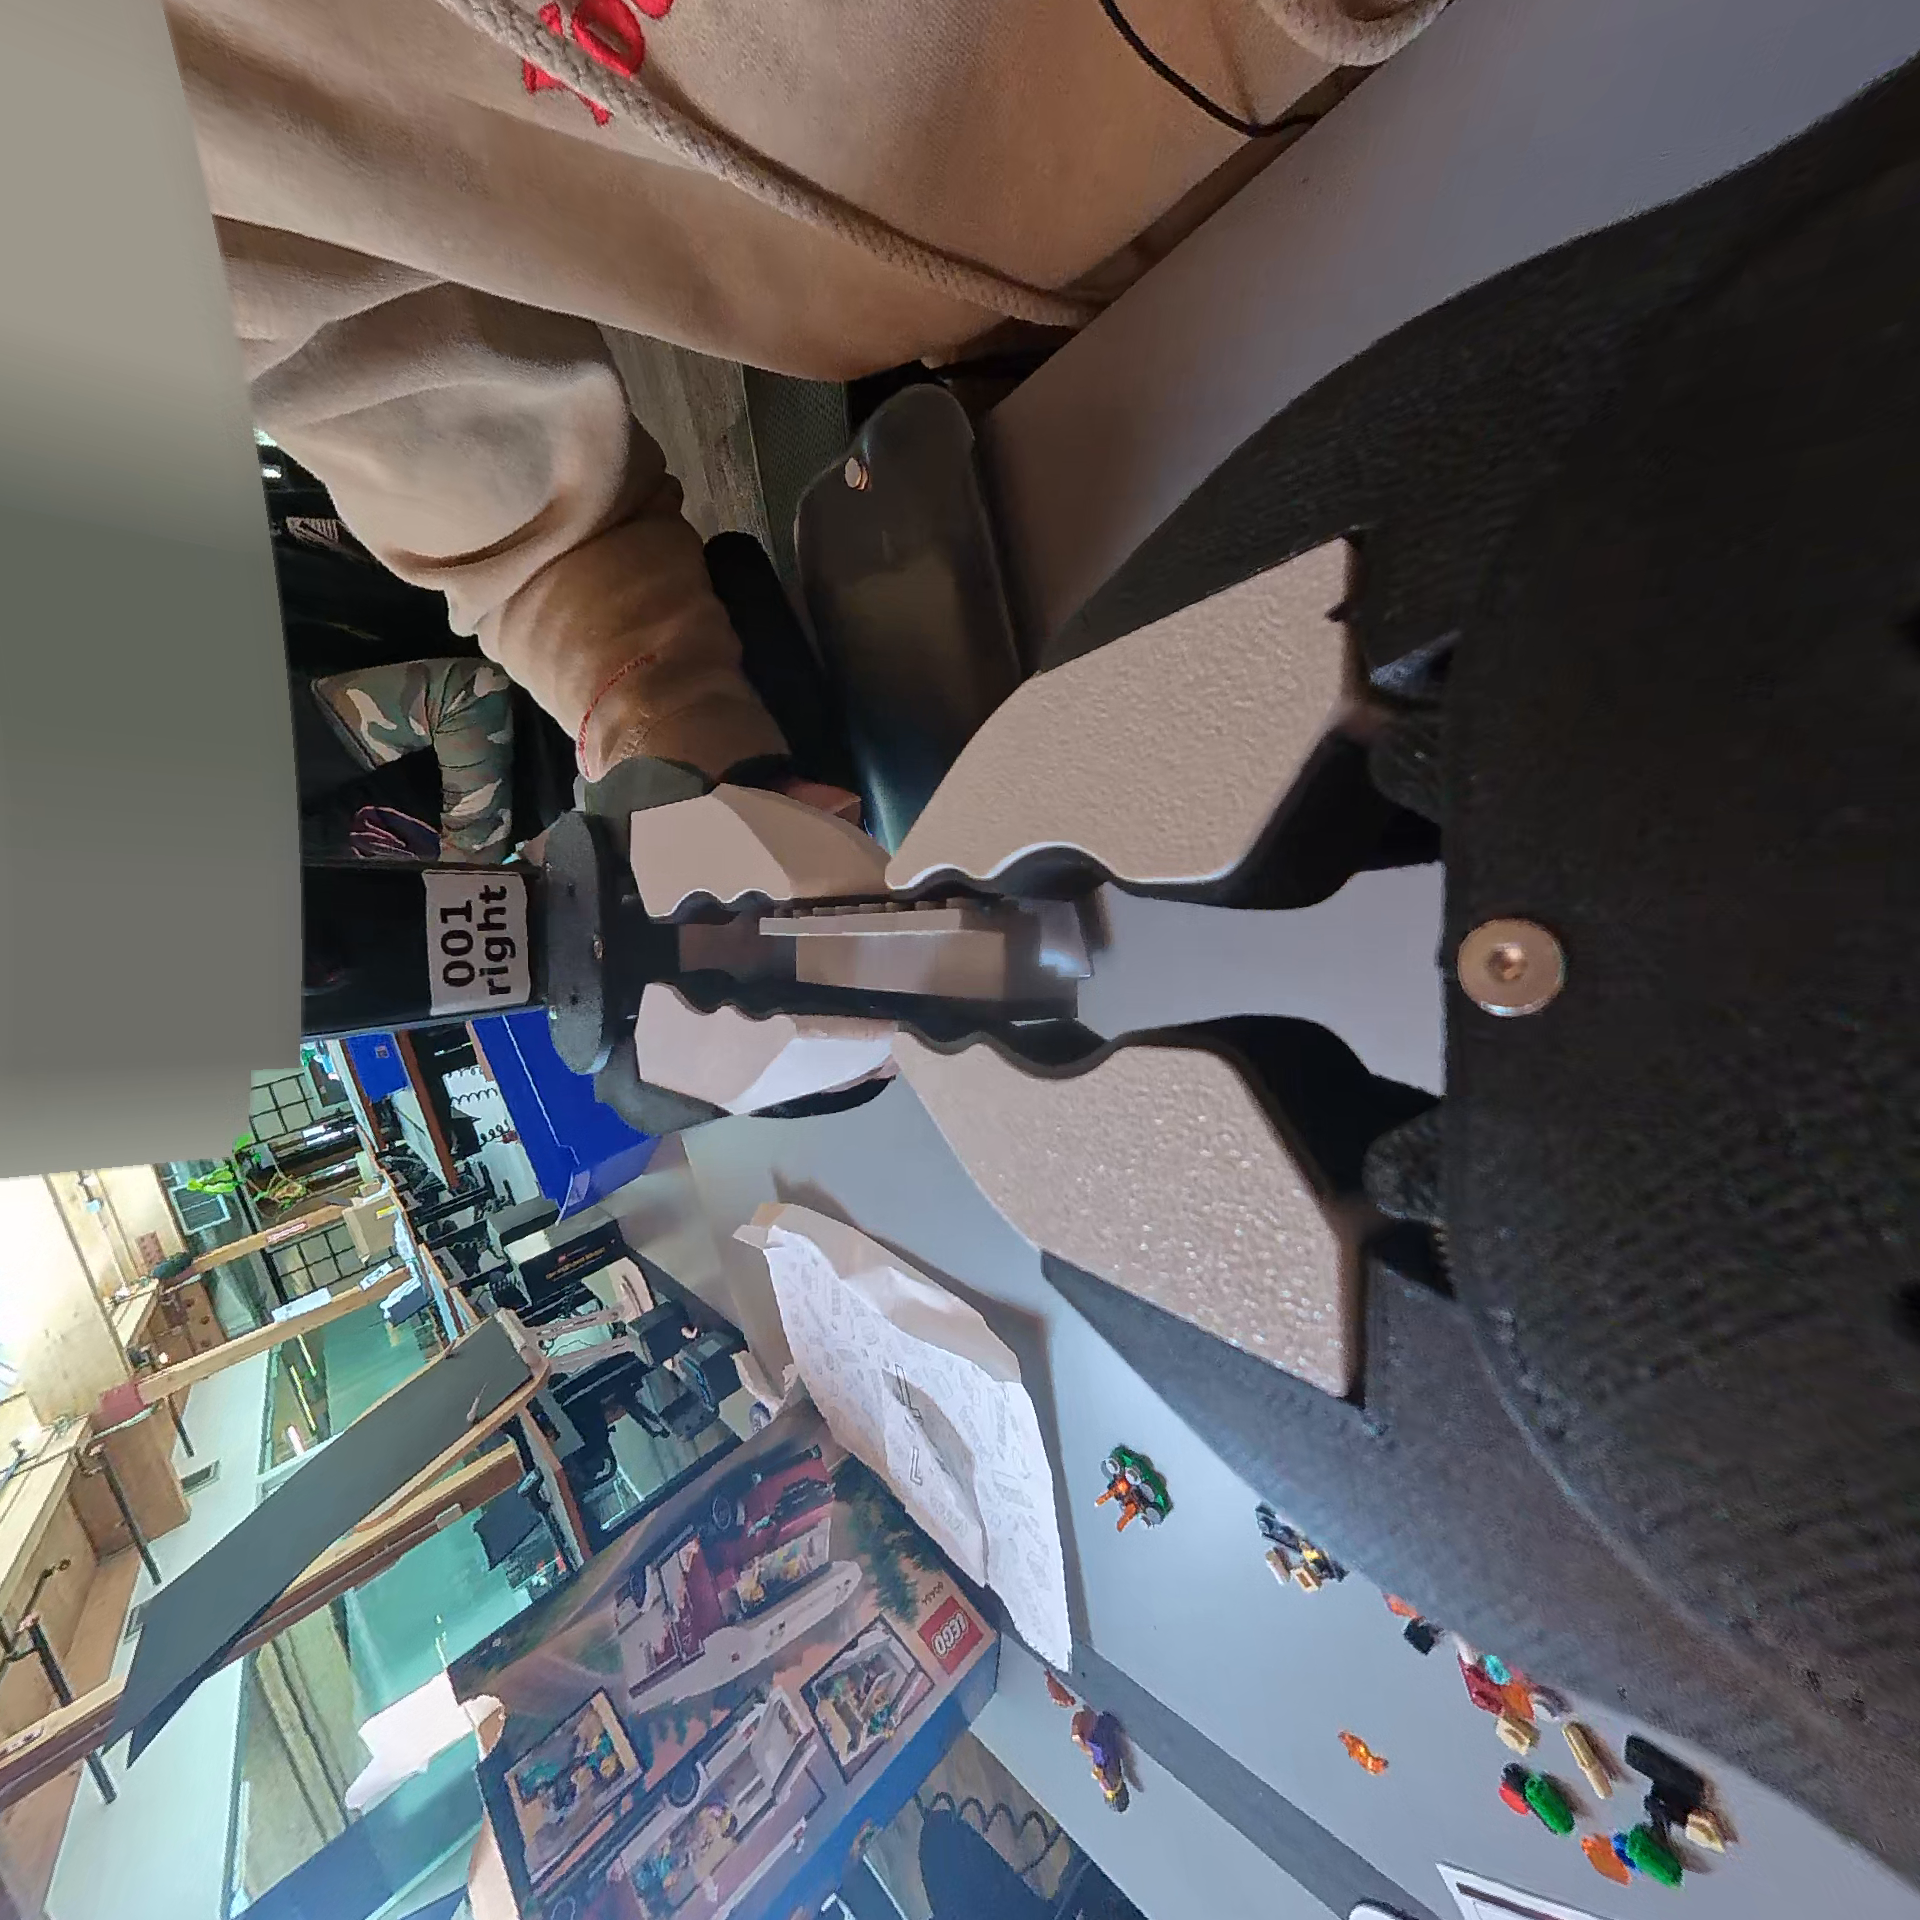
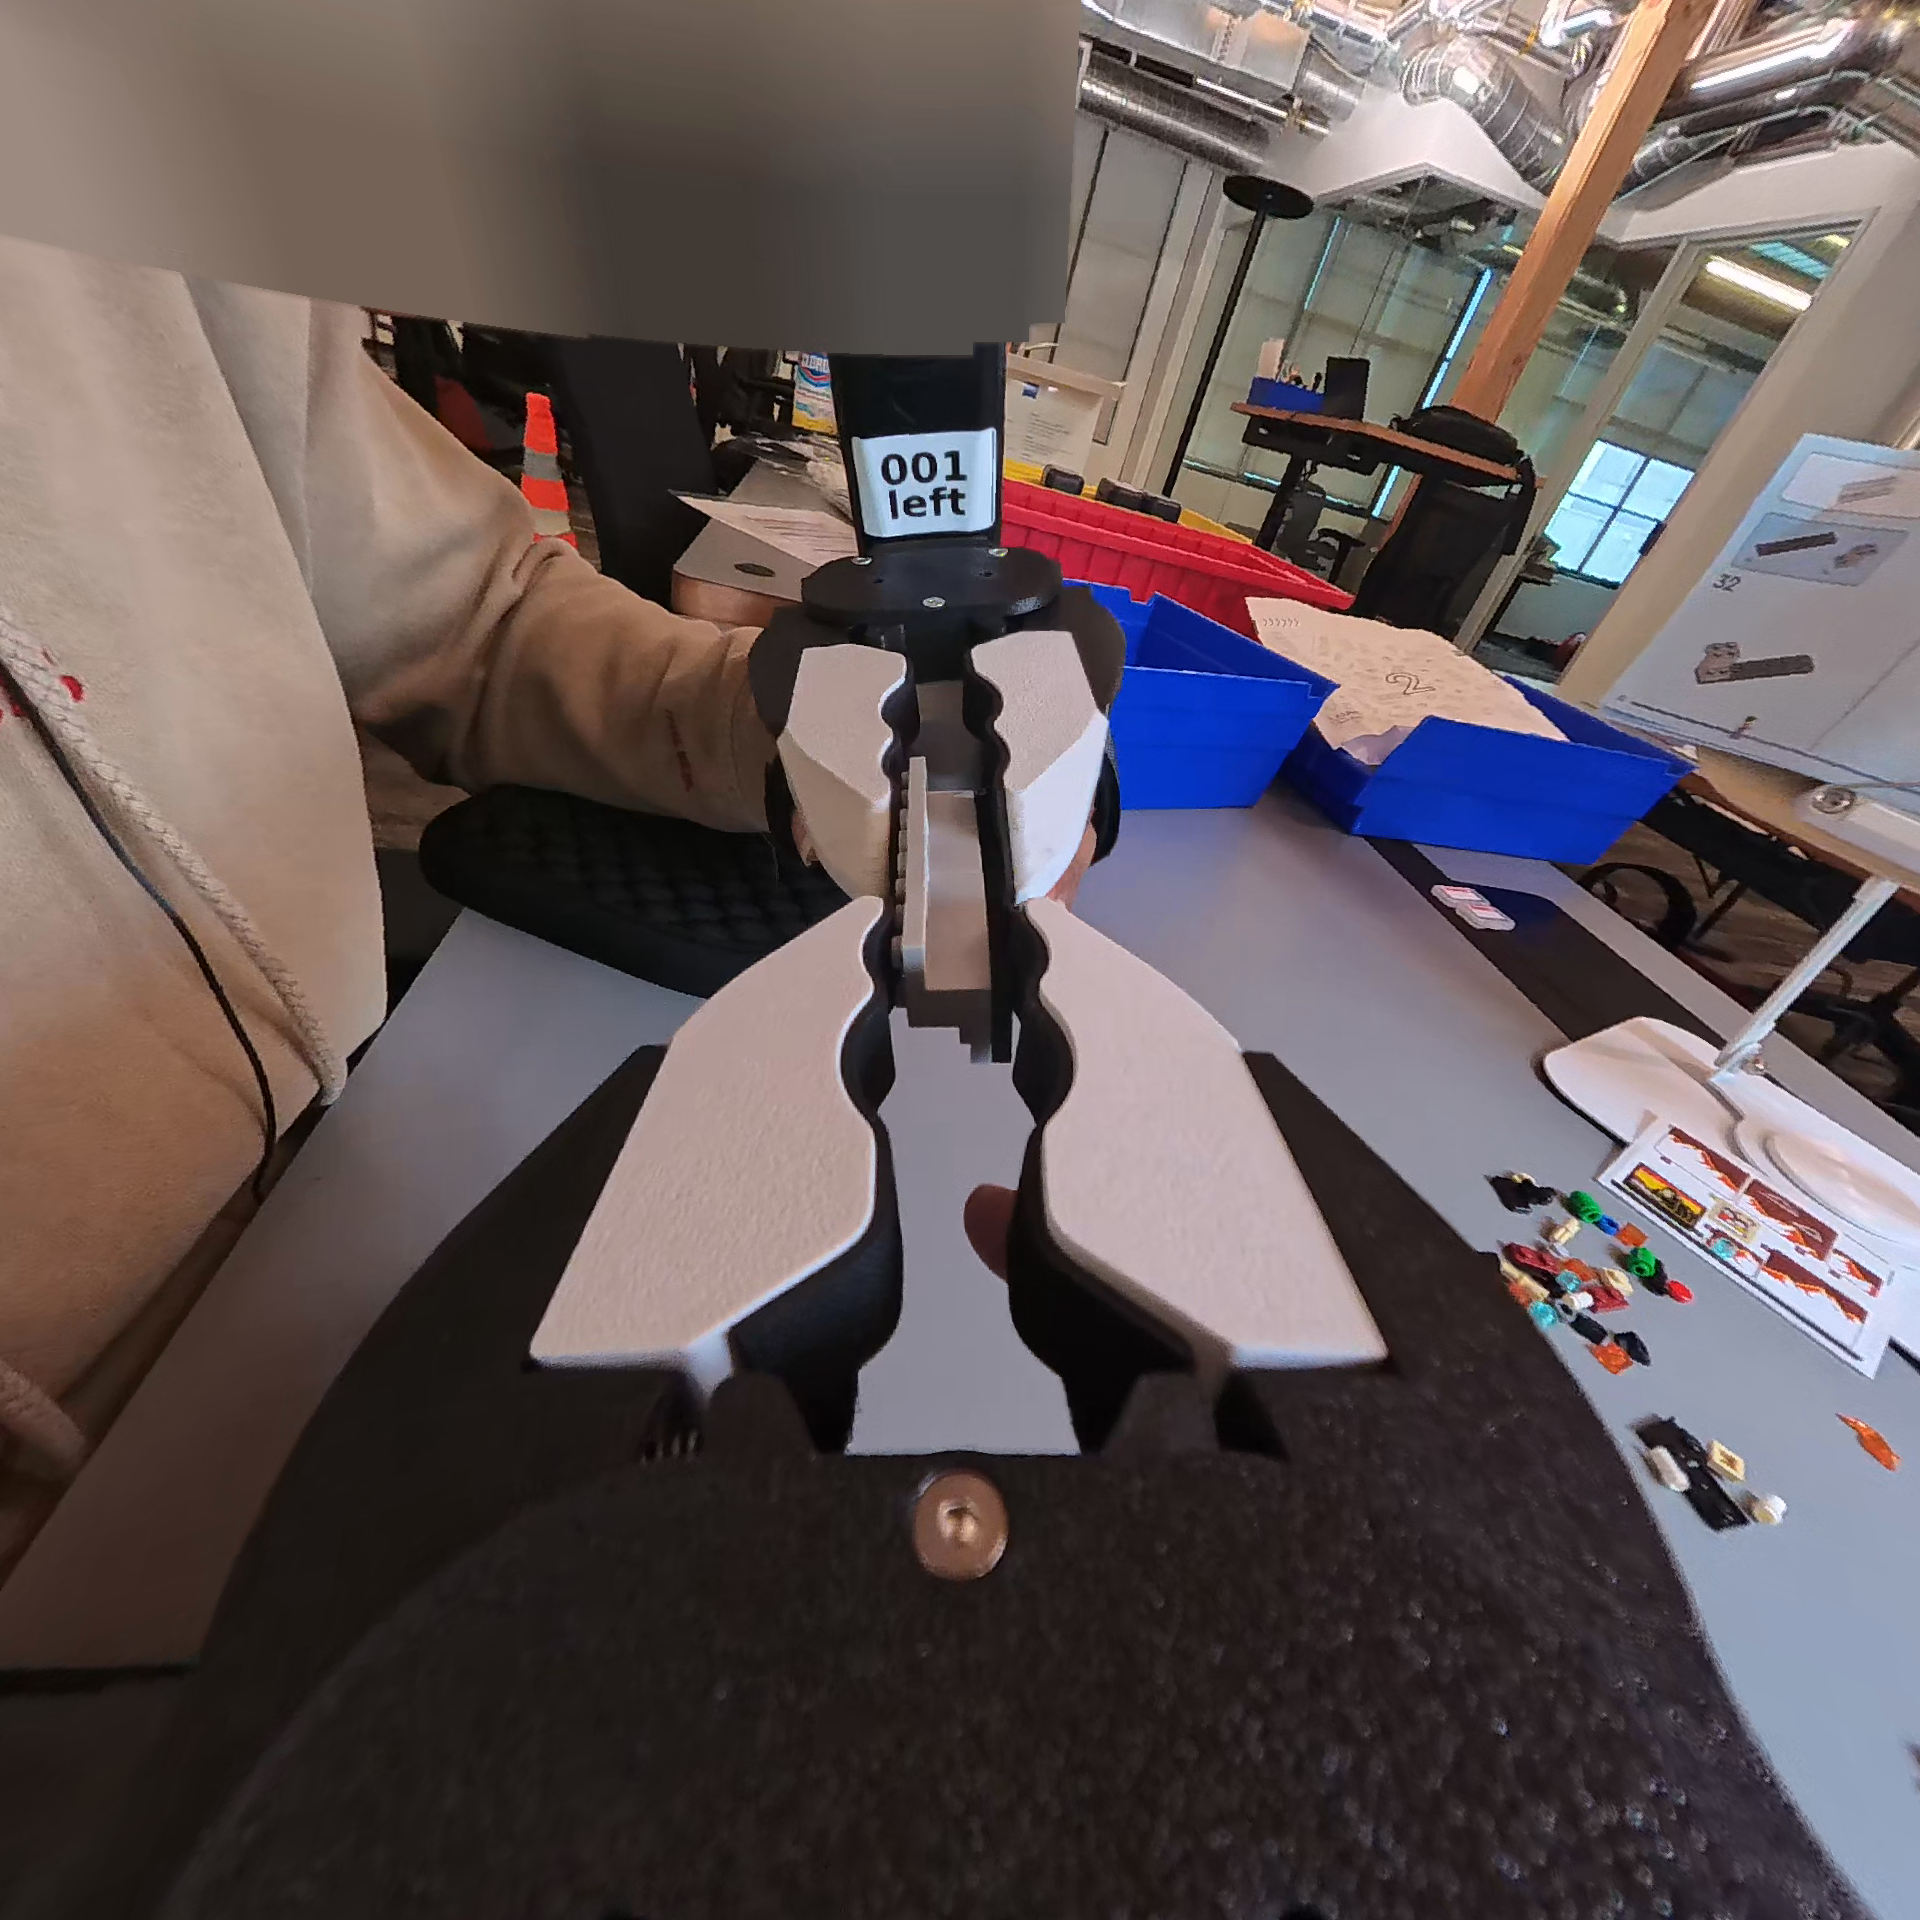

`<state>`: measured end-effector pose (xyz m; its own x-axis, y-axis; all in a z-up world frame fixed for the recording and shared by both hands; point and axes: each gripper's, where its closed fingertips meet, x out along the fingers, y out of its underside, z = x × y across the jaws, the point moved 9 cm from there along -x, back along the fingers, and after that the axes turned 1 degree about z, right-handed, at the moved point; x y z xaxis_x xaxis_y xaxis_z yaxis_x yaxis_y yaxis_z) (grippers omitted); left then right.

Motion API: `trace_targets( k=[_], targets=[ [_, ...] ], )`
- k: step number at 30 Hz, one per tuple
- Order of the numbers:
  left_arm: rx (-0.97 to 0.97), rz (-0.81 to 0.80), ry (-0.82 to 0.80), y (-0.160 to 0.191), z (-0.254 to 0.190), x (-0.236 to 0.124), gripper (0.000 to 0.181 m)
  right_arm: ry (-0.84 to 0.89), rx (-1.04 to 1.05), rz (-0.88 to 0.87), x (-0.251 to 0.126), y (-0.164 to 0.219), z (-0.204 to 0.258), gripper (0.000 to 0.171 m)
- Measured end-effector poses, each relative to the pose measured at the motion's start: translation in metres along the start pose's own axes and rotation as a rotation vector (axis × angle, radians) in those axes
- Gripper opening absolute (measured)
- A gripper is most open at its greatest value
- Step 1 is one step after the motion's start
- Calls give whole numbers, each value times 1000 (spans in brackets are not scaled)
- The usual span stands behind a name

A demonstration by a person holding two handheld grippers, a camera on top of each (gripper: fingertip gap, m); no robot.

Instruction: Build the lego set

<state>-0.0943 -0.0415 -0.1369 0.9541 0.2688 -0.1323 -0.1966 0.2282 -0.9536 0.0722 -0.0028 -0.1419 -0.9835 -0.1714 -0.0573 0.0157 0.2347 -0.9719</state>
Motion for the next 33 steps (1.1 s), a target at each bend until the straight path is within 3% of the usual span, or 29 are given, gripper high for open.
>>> trace_targets(
  k=[4, 7, 10, 13, 20, 23, 27, 33],
  targets=[
    [-1, -20, -50, 3, 6, -2, 21, -12, 202, -39, 3, 6, -10, 19],
    [56, 3, -112, 4, 10, -7, 32, -118, 657, -121, 1, 15, -27, 19],
    [96, 43, -155, 7, 12, -8, 31, -282, 1100, -183, 1, 32, -38, 19],
    [103, 72, -164, 11, 13, -6, 27, -373, 1261, -166, 4, 46, -37, 19],
    [19, 47, -131, 11, 15, -8, 18, -342, 1226, -173, 2, 42, -40, 22],
    [-128, -20, -133, 13, 26, -15, 18, -205, 907, -153, -8, 30, -47, 39],
    [-445, -177, -79, 15, 42, -23, 18, 23, 429, 3, -15, 20, -44, 44],
    [-795, -287, -11, 23, 49, -19, 18, 88, 407, -20, -3, 18, -36, 37]
  ],
)
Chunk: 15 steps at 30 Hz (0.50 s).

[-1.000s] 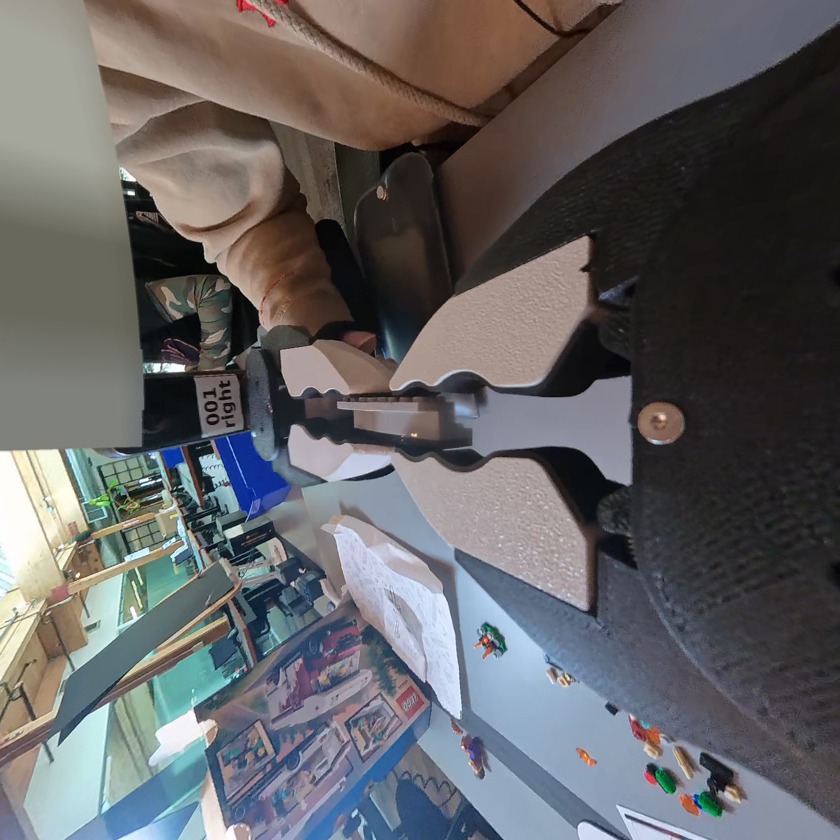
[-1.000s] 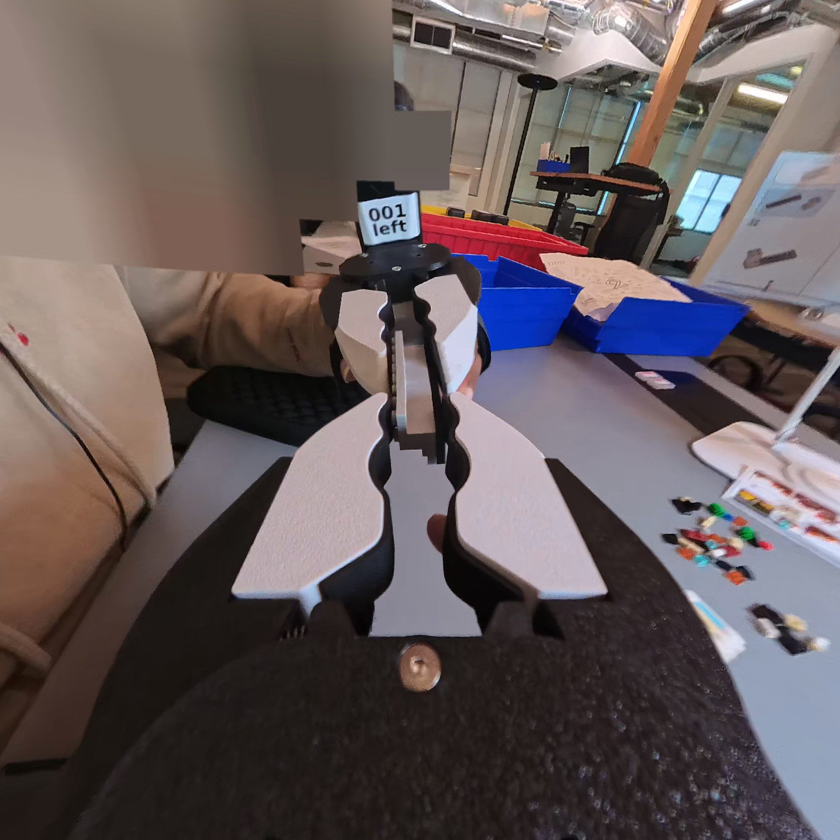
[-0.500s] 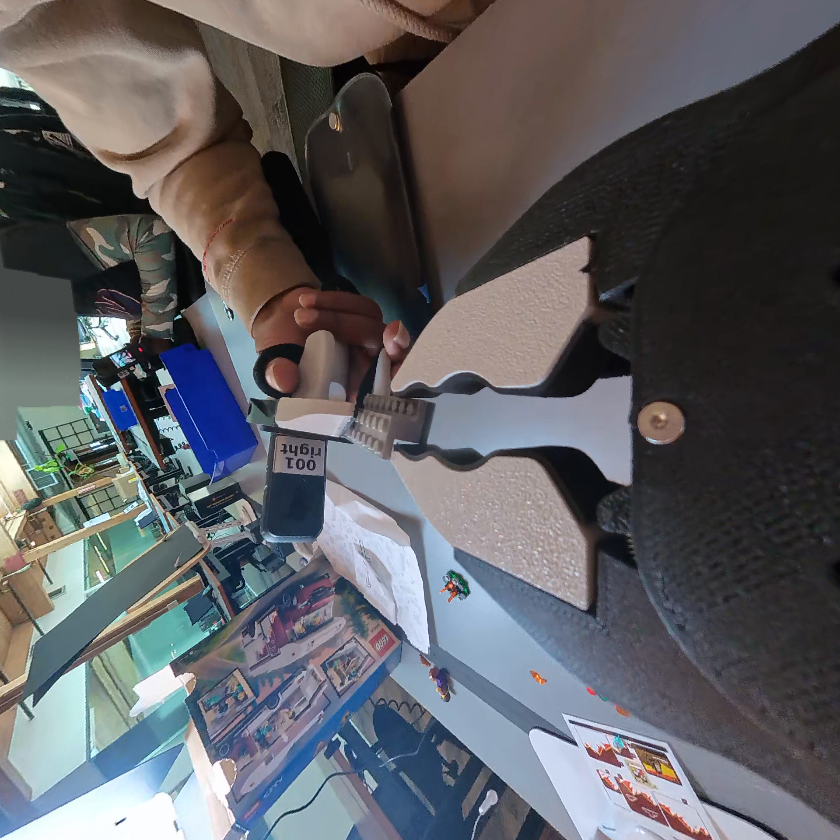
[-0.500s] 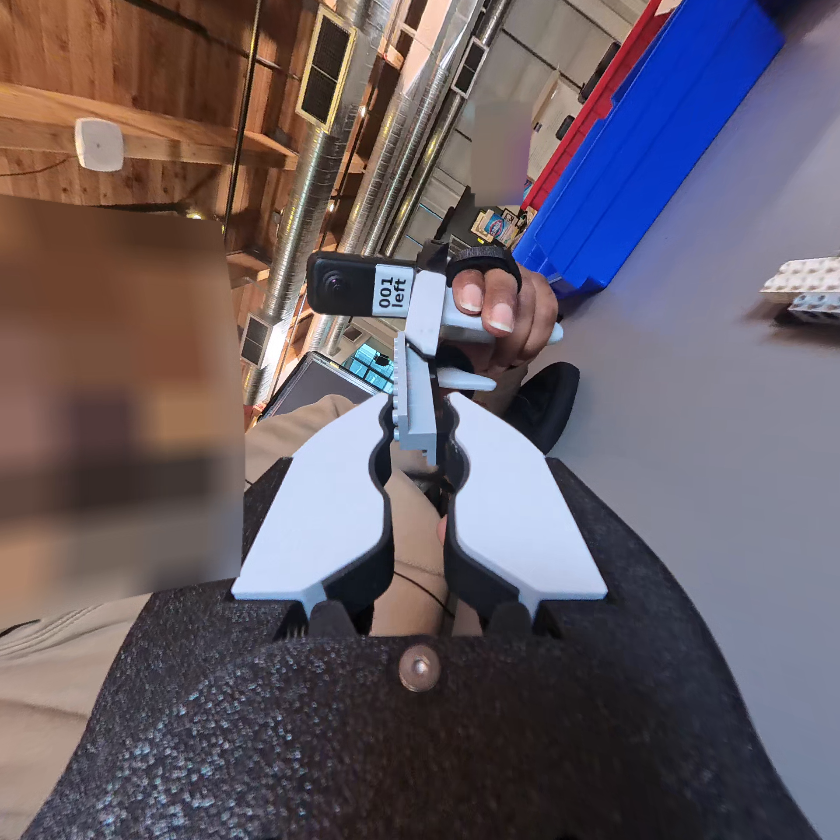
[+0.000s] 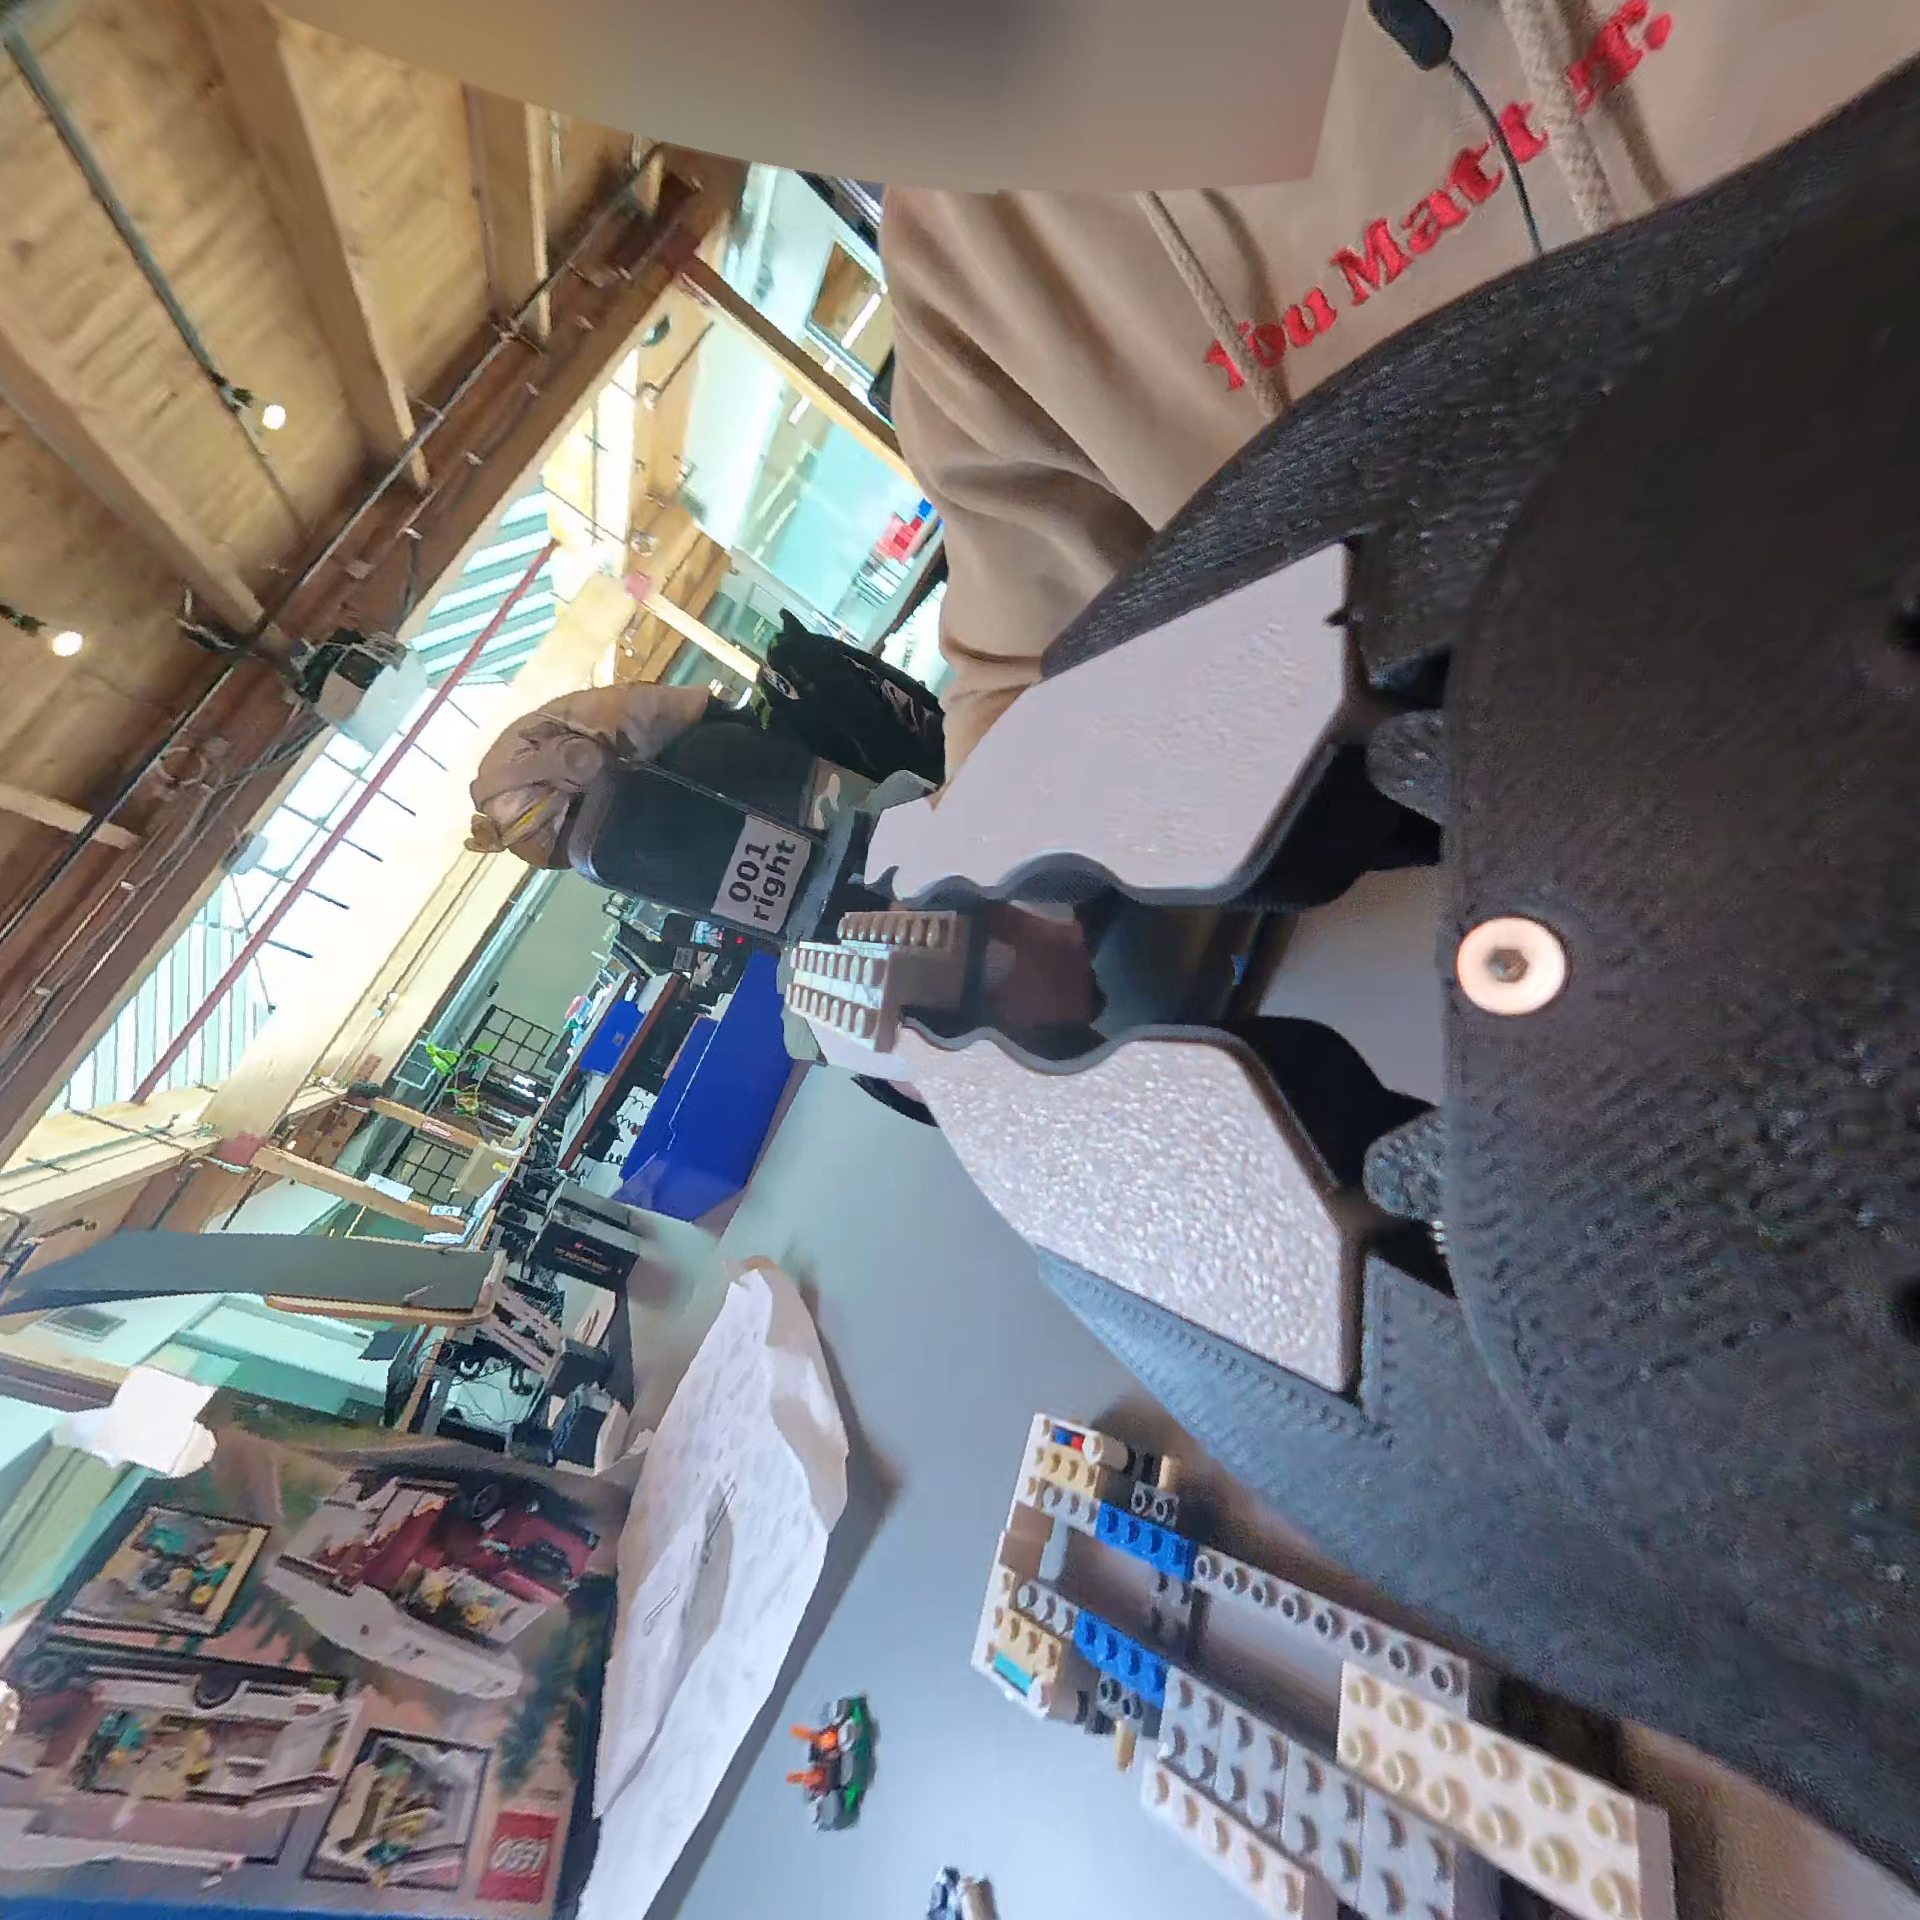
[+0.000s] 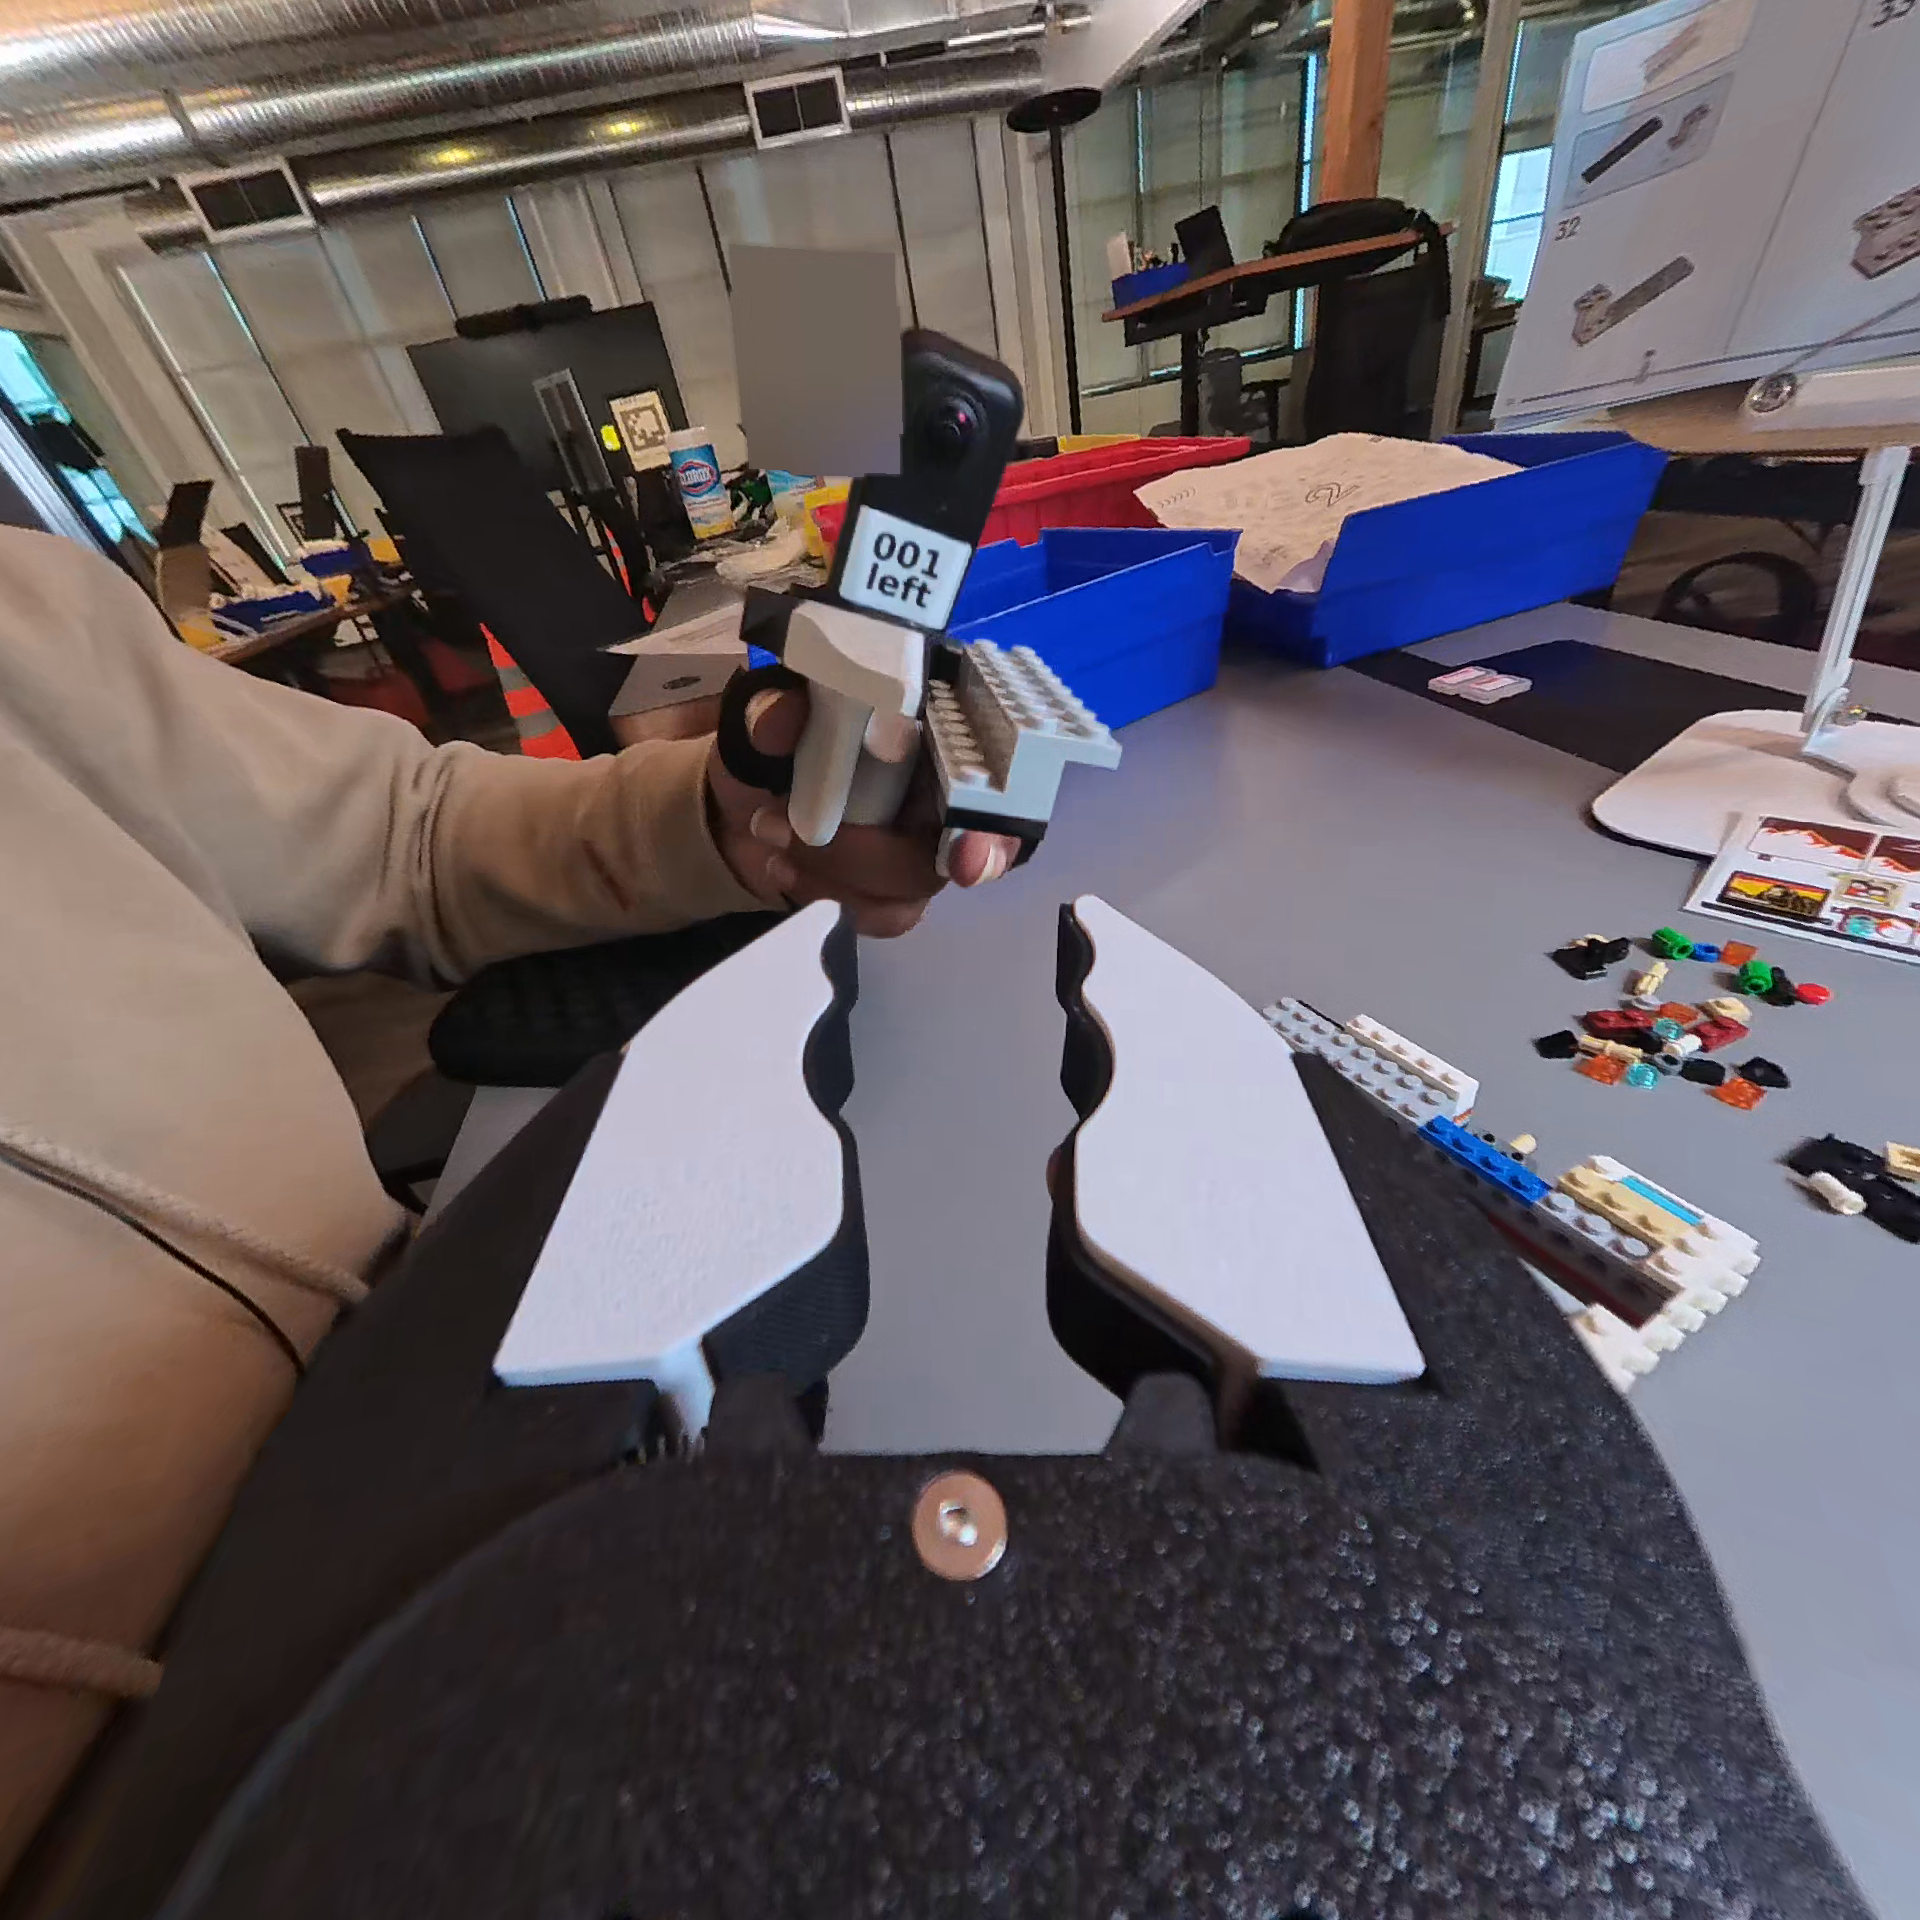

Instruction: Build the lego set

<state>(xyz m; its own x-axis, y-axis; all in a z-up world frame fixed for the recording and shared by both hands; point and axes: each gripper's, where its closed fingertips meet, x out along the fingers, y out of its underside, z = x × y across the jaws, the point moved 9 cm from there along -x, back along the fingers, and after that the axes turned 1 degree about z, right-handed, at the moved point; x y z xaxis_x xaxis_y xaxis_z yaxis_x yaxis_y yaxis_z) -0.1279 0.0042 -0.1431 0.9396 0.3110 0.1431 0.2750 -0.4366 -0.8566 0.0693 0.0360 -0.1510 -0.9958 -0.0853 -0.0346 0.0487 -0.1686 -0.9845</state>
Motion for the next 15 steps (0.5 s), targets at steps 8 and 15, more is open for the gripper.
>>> trace_targets(
  k=[8, 15],
  targets=[
    [-188, -15, -14, 12, 9, 7, 18, -53, 369, -133, -3, 0, -14, 17],
    [-142, -21, -35, 13, 11, 7, 19, -62, 458, -138, -5, 1, -18, 17]
  ],
)
